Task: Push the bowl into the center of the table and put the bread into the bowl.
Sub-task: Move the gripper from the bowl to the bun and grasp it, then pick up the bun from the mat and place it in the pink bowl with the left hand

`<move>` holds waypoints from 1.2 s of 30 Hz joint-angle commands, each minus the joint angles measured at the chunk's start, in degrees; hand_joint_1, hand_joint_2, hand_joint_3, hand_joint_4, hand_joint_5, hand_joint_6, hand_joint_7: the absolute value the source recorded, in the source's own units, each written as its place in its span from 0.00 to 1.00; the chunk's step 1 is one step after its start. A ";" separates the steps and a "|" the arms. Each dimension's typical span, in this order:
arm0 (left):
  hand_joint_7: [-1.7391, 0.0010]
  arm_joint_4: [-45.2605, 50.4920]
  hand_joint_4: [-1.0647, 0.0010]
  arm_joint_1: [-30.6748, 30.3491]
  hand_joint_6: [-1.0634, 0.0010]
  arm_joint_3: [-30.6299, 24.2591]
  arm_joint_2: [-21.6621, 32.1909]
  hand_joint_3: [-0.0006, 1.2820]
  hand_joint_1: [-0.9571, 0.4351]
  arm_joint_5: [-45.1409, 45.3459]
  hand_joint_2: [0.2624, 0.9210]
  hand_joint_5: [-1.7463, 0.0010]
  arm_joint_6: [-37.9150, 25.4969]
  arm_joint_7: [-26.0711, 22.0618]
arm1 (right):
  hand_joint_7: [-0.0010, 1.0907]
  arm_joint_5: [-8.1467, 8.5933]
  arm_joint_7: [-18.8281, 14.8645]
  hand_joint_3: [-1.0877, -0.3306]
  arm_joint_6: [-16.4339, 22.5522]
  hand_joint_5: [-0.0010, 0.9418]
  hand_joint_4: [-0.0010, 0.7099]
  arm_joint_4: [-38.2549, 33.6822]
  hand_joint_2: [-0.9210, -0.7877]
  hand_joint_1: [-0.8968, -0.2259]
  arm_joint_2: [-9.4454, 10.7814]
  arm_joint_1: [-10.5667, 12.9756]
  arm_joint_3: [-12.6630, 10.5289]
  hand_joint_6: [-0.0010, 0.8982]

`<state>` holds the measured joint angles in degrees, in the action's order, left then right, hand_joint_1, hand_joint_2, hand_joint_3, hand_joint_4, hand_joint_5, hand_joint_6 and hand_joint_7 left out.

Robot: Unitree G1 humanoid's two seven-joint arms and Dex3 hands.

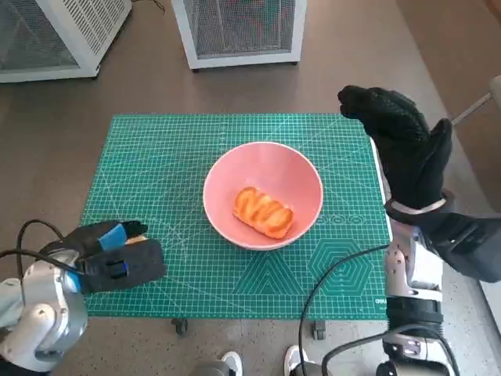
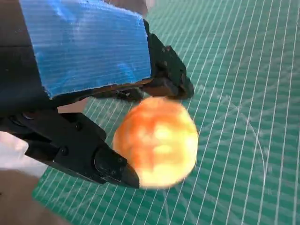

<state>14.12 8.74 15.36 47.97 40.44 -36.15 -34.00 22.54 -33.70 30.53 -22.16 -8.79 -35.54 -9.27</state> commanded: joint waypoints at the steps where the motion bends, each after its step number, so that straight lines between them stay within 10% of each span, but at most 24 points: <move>1: 0.45 -1.78 0.25 -1.55 0.35 -0.79 -0.84 0.03 0.70 0.85 0.96 0.38 3.49 3.95 | 0.22 -0.08 -0.57 0.48 -0.25 0.00 0.28 -0.50 0.00 0.39 -0.45 0.33 -0.12 0.13; 36: 0.35 3.60 0.29 -1.62 0.39 -8.57 -0.58 0.02 0.69 -1.47 1.00 0.36 7.22 2.32 | 0.21 0.63 -1.57 0.49 -0.82 0.00 0.28 -0.78 0.00 0.38 -0.39 0.37 -0.56 0.14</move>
<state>14.48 6.49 8.88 46.86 39.41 -28.39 -30.68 22.77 -34.74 30.46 -22.30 -8.83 -35.54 -9.73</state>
